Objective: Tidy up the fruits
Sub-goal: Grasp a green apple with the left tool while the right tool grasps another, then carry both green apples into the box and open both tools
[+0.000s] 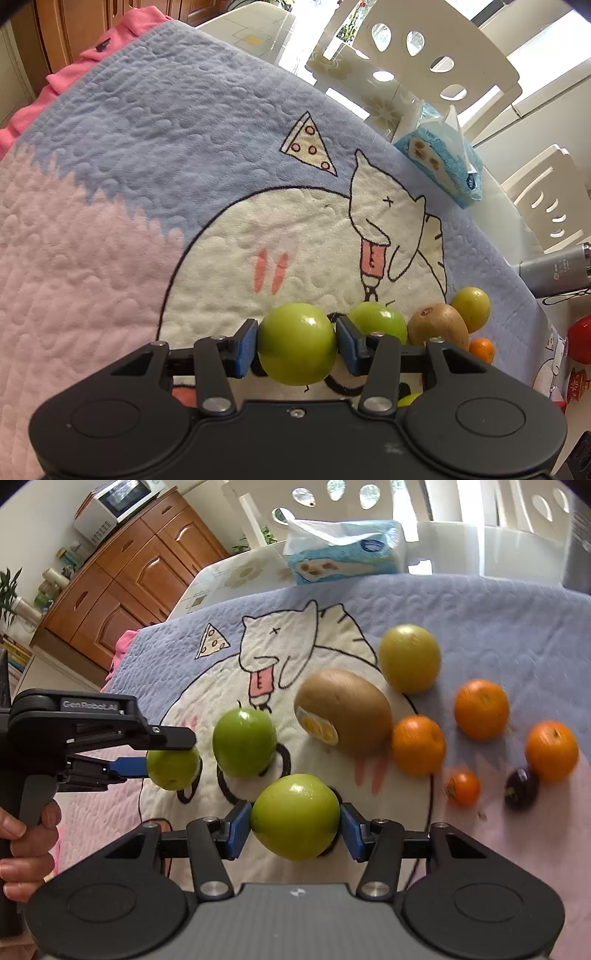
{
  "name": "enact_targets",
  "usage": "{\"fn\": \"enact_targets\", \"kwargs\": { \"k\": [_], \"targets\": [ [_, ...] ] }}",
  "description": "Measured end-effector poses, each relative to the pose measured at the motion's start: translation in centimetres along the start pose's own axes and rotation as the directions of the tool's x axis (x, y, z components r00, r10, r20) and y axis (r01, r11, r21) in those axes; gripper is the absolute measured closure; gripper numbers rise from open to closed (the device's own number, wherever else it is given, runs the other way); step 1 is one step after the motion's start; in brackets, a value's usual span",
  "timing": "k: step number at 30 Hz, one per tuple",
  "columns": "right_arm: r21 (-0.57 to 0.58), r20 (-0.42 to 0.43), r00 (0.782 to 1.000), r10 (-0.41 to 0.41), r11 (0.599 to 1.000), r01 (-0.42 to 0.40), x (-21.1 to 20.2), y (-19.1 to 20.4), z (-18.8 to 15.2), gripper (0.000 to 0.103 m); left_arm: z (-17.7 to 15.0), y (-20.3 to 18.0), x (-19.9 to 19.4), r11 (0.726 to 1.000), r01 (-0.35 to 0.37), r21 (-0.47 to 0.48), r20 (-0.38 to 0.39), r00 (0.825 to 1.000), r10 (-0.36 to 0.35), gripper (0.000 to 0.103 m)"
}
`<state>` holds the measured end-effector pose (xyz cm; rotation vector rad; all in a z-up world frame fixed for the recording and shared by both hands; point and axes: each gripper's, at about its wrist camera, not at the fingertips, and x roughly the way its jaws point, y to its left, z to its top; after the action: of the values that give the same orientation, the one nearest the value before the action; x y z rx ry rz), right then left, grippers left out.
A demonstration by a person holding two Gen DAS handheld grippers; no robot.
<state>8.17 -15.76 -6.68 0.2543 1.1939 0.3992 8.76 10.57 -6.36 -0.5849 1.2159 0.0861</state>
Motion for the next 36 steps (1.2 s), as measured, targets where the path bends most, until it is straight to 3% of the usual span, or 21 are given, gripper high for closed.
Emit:
{"fn": "enact_targets", "kwargs": {
  "k": [5, 9, 11, 15, 25, 32, 36],
  "targets": [
    [0.032, 0.017, 1.000, 0.006, 0.999, -0.007, -1.0, -0.5, -0.8, 0.049, -1.1, 0.1, -0.2, 0.999, -0.035, 0.017, 0.011, 0.999, 0.034, 0.048],
    [0.016, 0.023, 1.000, -0.018, 1.000, 0.017, -2.3, -0.7, -1.4, 0.049, -2.2, 0.6, -0.6, 0.999, 0.006, -0.036, 0.026, 1.000, -0.005, 0.048],
    [0.032, 0.043, 0.998, -0.039, 0.999, 0.037, -2.9, -1.2, -1.7, 0.049, -2.5, 0.3, -0.6, 1.000, 0.007, -0.011, 0.019, 1.000, -0.007, 0.048],
    [0.127, 0.062, 0.998, -0.001, 0.992, -0.007, -3.6, -2.6, -2.4, 0.049, -2.8, -0.2, -1.3, 1.000, -0.004, 0.002, 0.033, 0.999, 0.004, 0.048],
    [0.155, 0.147, 0.989, 0.000, 0.988, -0.023, -6.7, -4.2, -2.8, 0.049, -3.5, -3.3, -2.8, 0.998, -0.007, 0.064, 0.063, 0.998, 0.003, 0.048],
    [0.200, 0.281, 0.960, -0.003, 0.978, -0.056, -12.3, -7.1, -2.8, 0.049, -4.4, -8.6, -3.5, 0.986, 0.021, 0.167, 0.059, 0.998, -0.031, 0.048],
    [0.208, 0.361, 0.930, -0.072, 0.978, -0.005, -16.5, -9.5, -2.7, 0.049, -4.9, -13.7, -4.1, 0.963, 0.061, 0.264, 0.059, 0.995, -0.079, 0.048]
  ]
}}
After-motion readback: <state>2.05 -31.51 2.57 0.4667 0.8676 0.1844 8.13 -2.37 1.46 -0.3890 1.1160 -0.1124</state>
